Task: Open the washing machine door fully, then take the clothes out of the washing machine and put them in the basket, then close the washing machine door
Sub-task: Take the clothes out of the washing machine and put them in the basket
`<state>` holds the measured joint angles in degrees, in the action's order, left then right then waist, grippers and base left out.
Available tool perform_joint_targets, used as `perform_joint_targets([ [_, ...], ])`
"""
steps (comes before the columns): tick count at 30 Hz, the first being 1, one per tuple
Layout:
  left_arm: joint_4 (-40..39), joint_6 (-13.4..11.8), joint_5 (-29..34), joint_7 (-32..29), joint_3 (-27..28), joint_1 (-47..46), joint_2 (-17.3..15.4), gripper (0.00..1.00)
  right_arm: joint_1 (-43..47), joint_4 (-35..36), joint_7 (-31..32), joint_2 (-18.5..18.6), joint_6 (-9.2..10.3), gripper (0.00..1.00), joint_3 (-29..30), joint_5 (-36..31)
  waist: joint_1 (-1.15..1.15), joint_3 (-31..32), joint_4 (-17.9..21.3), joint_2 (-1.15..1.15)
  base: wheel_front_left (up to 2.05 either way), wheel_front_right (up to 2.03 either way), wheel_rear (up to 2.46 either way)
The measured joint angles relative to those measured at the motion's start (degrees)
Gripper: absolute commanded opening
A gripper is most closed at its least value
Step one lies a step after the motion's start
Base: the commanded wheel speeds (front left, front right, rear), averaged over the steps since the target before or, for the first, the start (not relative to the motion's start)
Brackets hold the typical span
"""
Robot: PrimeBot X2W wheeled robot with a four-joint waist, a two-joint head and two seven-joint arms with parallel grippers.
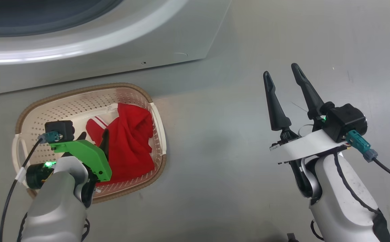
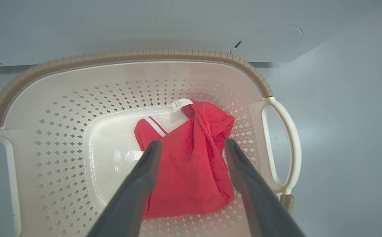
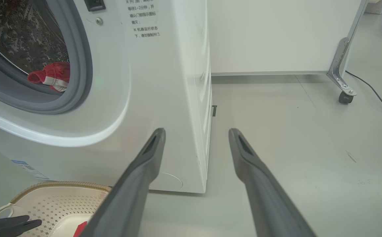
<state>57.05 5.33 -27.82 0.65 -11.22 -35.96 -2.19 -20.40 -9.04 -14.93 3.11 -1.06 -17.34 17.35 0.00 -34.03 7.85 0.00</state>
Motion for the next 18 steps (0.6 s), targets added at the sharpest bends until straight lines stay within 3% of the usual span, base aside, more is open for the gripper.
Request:
perform_joint_targets([
  [12,-4.23,1.03,-1.93,13.99,0.66,2.15,0.37,1.0,3.92,-1.13,0.0,0.0,-0.4,1.0,2.52,-1.05,0.0,6.04,-4.32,0.0,0.0,0.0,0.0],
  [18,-7.87,1.04,-1.58,14.29,0.83,3.98,0.43,1.0,6.23,-0.52,0.0,-0.04,-0.26,1.0,3.78,-0.86,0.0,9.67,-5.83,0.0,0.0,0.0,0.0],
])
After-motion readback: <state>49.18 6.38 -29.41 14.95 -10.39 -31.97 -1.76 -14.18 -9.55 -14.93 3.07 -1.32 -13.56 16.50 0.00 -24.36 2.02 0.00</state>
